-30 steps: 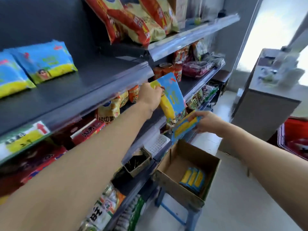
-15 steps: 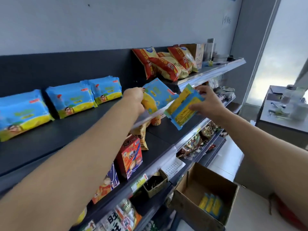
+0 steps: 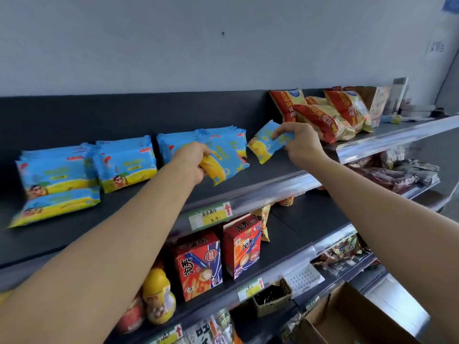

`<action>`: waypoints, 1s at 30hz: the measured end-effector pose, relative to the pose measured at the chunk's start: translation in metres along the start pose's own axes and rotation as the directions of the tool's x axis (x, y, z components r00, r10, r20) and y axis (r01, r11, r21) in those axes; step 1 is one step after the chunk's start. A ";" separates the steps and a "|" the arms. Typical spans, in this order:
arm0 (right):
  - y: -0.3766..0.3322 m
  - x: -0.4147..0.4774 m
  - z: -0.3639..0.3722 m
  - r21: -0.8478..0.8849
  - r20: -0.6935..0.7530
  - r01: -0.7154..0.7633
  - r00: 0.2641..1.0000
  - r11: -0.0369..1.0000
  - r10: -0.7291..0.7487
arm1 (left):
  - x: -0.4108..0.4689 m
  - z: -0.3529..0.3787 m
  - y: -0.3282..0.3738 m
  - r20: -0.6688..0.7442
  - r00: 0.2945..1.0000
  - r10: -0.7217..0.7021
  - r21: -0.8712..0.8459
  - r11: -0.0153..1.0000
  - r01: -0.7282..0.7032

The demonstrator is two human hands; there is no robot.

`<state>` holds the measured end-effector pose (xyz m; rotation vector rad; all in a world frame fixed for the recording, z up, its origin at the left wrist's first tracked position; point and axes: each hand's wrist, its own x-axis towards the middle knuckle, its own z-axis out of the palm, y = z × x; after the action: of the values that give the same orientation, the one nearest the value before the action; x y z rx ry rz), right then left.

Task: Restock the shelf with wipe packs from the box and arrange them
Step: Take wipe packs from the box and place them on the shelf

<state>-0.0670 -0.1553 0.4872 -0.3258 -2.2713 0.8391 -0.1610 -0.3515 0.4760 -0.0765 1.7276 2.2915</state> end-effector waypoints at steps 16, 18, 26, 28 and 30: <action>0.015 0.088 0.030 0.193 0.199 0.120 0.967 0.974 -0.159 | 0.027 -0.006 0.030 -0.112 0.906 0.408 0.444 0.837 -0.322; 0.022 0.097 0.035 0.229 0.190 0.085 0.973 0.970 -0.130 | 0.030 -0.002 0.031 -0.110 0.904 0.412 0.444 0.834 -0.326; 0.042 0.120 0.059 0.371 0.371 -0.064 0.925 0.926 -0.085 | 0.043 0.006 0.033 -0.210 0.881 0.424 0.280 0.889 -0.362; 0.049 0.123 0.068 0.387 0.427 -0.109 0.901 0.916 -0.073 | 0.045 0.004 0.035 -0.214 0.871 0.442 0.268 0.884 -0.383; 0.056 0.126 0.080 0.367 0.453 -0.128 0.889 0.921 -0.057 | 0.045 0.002 0.034 -0.198 0.881 0.430 0.254 0.891 -0.377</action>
<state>-0.2138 -0.0955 0.4707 0.0223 -2.4432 1.4892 -0.2129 -0.3501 0.4994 0.0488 2.2961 2.4476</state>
